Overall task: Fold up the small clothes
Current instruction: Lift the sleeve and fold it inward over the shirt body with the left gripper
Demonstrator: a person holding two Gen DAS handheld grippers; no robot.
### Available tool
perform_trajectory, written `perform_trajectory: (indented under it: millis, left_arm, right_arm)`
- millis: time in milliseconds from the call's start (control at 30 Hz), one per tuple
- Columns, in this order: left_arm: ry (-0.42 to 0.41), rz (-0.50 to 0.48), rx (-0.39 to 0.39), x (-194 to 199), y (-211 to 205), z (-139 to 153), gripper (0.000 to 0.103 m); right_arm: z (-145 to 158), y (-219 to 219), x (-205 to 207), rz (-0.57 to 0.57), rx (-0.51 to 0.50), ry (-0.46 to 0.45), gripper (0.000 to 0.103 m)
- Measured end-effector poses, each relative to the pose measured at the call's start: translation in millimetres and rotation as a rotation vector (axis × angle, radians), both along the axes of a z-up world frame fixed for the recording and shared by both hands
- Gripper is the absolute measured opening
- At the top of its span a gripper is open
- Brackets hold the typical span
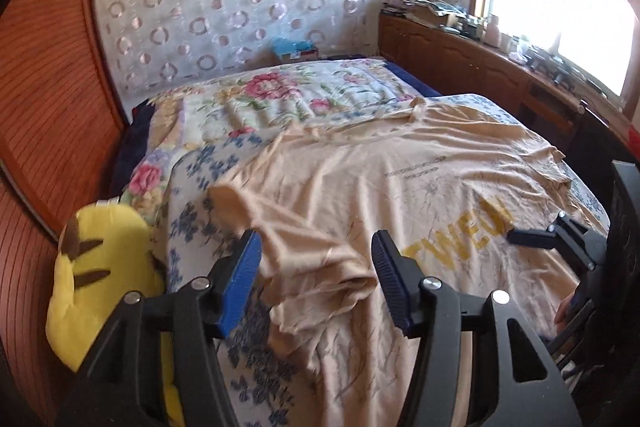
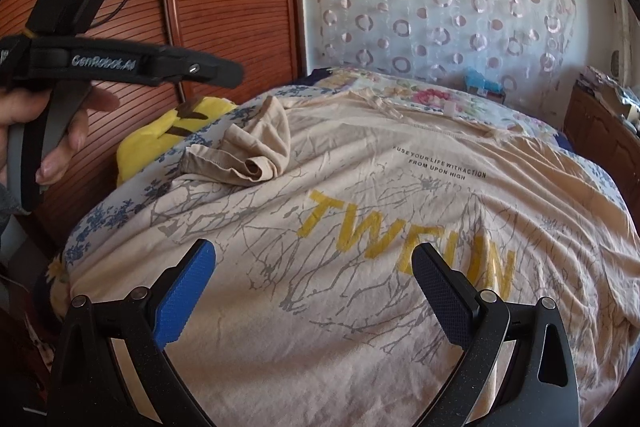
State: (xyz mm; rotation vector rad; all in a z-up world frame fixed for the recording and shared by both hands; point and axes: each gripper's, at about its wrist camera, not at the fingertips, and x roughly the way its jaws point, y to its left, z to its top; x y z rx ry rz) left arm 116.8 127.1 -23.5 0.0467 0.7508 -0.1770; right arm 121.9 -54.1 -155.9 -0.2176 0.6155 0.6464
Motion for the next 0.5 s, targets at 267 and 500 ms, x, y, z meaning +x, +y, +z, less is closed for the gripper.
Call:
perform_trajectory:
  millis: [267, 500]
  left_arm:
    - [0.08, 0.124, -0.055, -20, 38, -58, 0.056]
    - [0.055, 0.09, -0.117, -28, 34, -65, 0.056]
  right_arm:
    - [0, 1, -1, 0.002, -0.001, 0.005, 0.1]
    - [-1, 3, -2, 0.003, -0.008, 0.004, 0.1]
